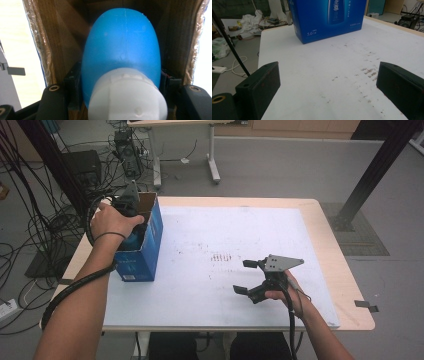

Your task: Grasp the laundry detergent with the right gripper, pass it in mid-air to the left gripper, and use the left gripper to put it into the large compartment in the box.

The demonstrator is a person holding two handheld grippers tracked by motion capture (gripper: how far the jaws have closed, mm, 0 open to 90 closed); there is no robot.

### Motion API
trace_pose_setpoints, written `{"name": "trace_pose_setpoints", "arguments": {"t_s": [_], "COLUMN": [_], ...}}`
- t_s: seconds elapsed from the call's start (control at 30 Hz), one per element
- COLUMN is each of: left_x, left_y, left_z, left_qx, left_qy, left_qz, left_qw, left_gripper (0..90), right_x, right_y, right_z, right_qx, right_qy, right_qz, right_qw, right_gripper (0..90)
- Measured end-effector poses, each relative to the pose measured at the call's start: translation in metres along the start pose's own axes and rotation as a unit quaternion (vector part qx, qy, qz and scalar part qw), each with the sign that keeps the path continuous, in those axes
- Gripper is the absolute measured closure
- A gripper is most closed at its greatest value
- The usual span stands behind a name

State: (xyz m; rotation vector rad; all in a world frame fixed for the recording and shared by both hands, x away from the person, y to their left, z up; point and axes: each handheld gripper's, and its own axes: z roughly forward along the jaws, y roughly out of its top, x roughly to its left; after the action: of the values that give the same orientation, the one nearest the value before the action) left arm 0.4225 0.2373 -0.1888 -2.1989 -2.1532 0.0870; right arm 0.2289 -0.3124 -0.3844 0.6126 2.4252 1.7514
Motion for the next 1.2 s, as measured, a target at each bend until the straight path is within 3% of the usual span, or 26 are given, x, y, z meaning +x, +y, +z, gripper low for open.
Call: {"name": "trace_pose_setpoints", "arguments": {"t_s": [1.2], "left_x": [-0.0009], "left_y": [0.0001], "left_z": [-0.0001], "left_qx": [0.001], "left_qy": [0.001], "left_qz": [-0.001], "left_qw": [1.0], "left_gripper": [37.5], "right_x": [-0.0012], "right_y": [0.0008], "right_z": [0.0021], "right_qx": [0.003], "right_qy": [0.003], "right_qz": [0.001], "right_qw": [1.0], "right_gripper": [5.3]}}
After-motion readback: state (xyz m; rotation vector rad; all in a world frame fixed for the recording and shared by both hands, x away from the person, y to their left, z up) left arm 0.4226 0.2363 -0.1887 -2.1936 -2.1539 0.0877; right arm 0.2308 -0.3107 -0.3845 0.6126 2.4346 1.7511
